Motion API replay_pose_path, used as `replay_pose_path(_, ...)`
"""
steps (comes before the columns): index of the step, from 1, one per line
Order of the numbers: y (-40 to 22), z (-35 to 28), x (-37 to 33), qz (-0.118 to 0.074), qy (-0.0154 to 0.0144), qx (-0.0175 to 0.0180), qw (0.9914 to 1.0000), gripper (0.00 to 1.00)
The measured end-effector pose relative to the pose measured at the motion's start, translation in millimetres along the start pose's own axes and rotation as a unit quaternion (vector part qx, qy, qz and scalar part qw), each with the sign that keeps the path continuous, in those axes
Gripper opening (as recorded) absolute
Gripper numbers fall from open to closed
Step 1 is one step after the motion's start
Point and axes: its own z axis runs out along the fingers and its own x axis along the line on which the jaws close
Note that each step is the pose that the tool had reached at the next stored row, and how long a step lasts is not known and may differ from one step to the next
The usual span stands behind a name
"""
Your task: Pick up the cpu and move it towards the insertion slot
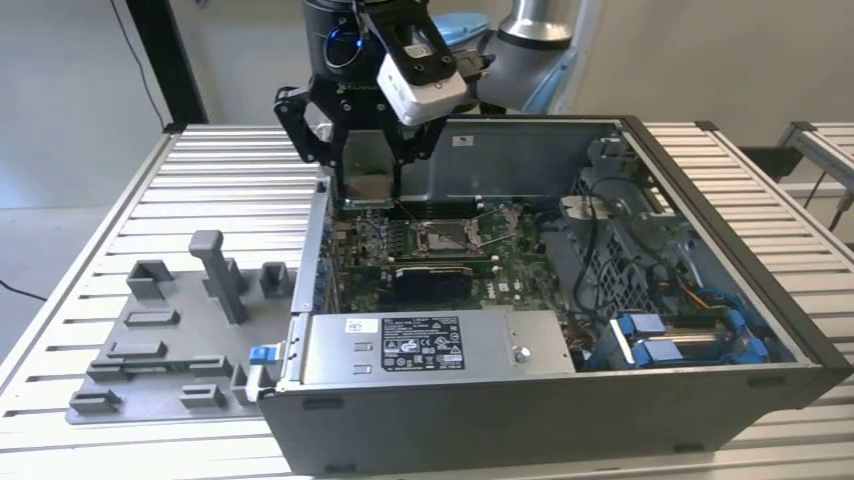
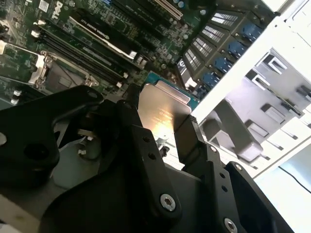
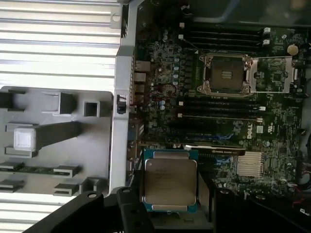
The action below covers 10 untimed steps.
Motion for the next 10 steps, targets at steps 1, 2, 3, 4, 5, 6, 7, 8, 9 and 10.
replay_pose_path(1,-0.1,0.0,-2.0,0.0,0.0,0.0,1.0,0.0)
replay_pose_path(2,-0.1,0.0,-3.8,0.0,0.0,0.0,1.0,0.0)
replay_pose_path(3,-0.2,0.0,-5.7,0.0,0.0,0.0,1.0,0.0)
replay_pose_path(4,-0.2,0.0,-7.5,0.0,0.0,0.0,1.0,0.0)
replay_pose_path(5,-0.3,0.0,-9.3,0.0,0.0,0.0,1.0,0.0)
replay_pose_path(6,-0.3,0.0,-11.0,0.0,0.0,0.0,1.0,0.0)
replay_pose_path(7,-0.4,-0.1,-12.8,0.0,0.0,0.0,1.0,0.0)
replay_pose_path(8,-0.4,-0.1,-14.6,0.0,0.0001,0.0,1.0,0.0)
replay_pose_path(9,-0.5,-0.1,-16.3,0.0,0.0,0.0,1.0,0.0)
replay_pose_path(10,-0.5,-0.1,-18.1,0.0,0.0,0.0,1.0,0.0)
